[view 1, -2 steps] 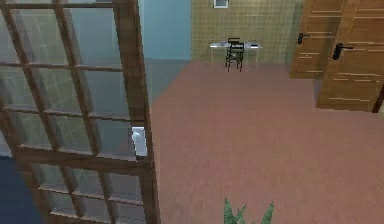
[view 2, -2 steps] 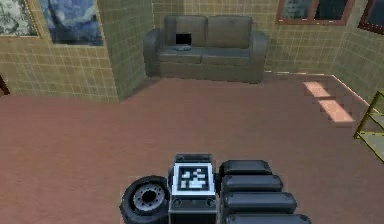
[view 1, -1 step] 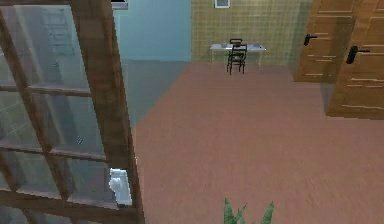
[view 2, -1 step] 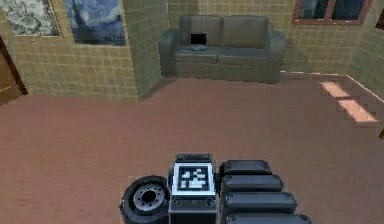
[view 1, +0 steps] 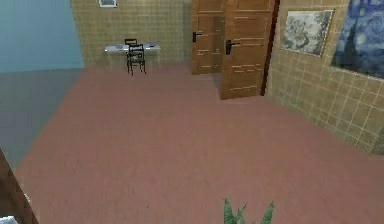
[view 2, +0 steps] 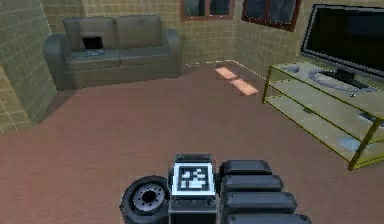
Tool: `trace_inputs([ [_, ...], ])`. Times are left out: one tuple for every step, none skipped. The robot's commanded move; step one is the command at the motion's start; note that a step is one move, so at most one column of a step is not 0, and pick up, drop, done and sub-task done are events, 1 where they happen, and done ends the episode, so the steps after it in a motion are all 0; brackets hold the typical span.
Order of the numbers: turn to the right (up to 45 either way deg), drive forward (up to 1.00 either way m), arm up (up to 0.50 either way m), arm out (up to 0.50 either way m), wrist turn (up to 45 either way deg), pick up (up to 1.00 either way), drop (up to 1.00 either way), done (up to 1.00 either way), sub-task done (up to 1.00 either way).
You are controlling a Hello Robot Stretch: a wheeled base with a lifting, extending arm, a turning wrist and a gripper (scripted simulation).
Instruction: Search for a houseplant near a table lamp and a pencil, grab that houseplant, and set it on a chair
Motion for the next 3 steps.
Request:
trace_inputs([
  [0.0,0.40,0.00,0.00,0.0,0.00,0.00,0.00,0.00],
  [-15.0,0.00,0.00,0.00,0.0,0.00,0.00,0.00,0.00],
  [0.0,0.50,0.00,0.00,0.0,0.00,0.00,0.00,0.00],
])
